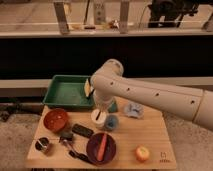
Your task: Place fork in paper cup
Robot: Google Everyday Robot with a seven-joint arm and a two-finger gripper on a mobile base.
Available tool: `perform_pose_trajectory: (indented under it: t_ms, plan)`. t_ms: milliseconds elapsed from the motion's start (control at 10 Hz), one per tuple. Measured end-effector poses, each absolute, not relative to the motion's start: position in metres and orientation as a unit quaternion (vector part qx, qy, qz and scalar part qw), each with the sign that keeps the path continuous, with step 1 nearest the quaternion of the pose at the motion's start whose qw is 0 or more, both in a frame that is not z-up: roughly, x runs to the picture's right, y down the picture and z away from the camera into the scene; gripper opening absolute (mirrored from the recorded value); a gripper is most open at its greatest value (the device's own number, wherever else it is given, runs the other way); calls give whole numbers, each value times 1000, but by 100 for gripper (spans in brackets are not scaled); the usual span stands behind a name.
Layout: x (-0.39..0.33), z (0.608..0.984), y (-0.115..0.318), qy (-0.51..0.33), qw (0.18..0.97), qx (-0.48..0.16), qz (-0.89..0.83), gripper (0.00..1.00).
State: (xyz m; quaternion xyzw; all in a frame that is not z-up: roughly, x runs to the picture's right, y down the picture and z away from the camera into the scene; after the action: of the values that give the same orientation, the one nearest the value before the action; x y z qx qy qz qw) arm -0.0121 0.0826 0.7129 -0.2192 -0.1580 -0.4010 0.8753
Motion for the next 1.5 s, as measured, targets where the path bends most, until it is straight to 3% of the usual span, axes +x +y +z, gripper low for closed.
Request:
perform_pose_trajectory:
  t_ms: [600, 800, 1500]
  plan:
    - [-20, 734, 82, -157, 873, -224, -403, 0]
    - [-20, 738, 83, -153, 874, -226, -402, 5]
    - [-15, 756, 93, -124, 878, -207, -414, 75]
